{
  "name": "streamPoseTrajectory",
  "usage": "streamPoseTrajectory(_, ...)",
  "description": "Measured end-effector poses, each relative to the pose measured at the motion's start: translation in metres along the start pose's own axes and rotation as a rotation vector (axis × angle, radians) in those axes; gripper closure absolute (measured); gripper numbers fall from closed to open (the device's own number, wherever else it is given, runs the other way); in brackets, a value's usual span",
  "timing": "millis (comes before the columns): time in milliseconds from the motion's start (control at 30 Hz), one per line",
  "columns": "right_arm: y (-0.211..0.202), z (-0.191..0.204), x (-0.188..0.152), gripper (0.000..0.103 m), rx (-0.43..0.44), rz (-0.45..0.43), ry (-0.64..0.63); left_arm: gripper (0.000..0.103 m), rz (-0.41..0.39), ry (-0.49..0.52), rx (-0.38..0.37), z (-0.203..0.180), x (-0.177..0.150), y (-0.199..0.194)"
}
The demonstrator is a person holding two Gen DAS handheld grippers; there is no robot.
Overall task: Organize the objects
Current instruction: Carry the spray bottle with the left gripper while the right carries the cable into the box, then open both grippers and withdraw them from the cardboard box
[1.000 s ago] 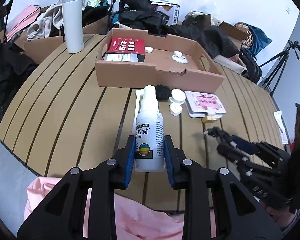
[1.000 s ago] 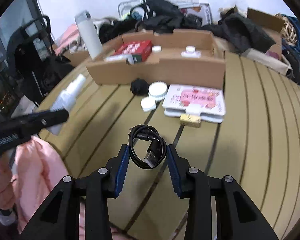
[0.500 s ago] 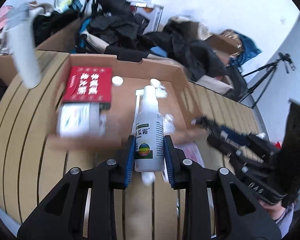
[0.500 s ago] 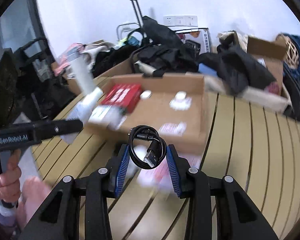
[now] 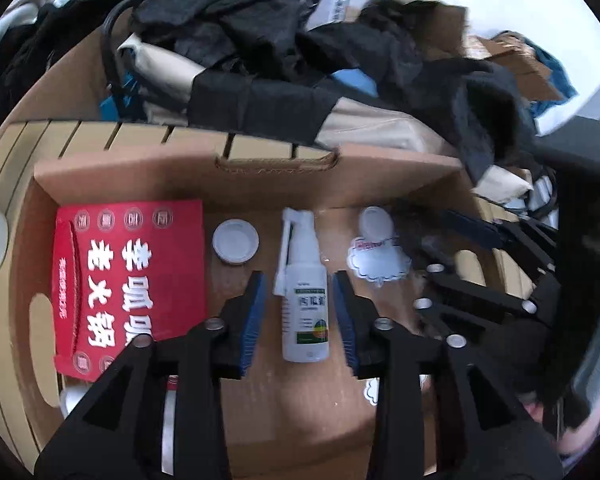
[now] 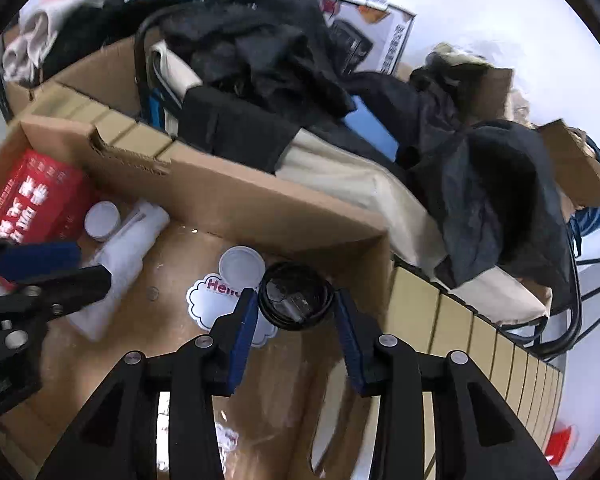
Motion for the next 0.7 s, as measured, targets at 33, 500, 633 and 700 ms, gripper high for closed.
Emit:
streamPoseTrajectory(33,-0.003,-0.001,0.001,0.044,0.032,-0.019,0.017,0.062,-0.026,0.008,-0.014,0.002,0.001,-0.010)
streamPoseTrajectory(500,-0.144,-0.041,-0.010,0.034,0.193,-0.226,0.146,0.021,-0.133,0.061,0.168,0.040,-0.015,-0.153)
streamPoseTrajectory(633,-0.185,-0.034,-0.020,0.034,0.191,-0.259,0.128,0.020,-0.174,0.046,0.185,0.036,-0.034,-0.197)
streamPoseTrajectory(700,-0.206,-0.026,-0.031,0.034,0.208,-0.273,0.127,0.015,-0.188,0.063,0.181,0.029,-0.047,-0.215)
Point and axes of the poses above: each gripper's, at about its wrist camera, not at the fingertips, and y roughly the way its jaws point, z to its left, x to its top, the point moved 5 cm from there along y, roughly the way its jaws point, and after that the axes turned 10 degrees about -y, right-handed, at the moved point
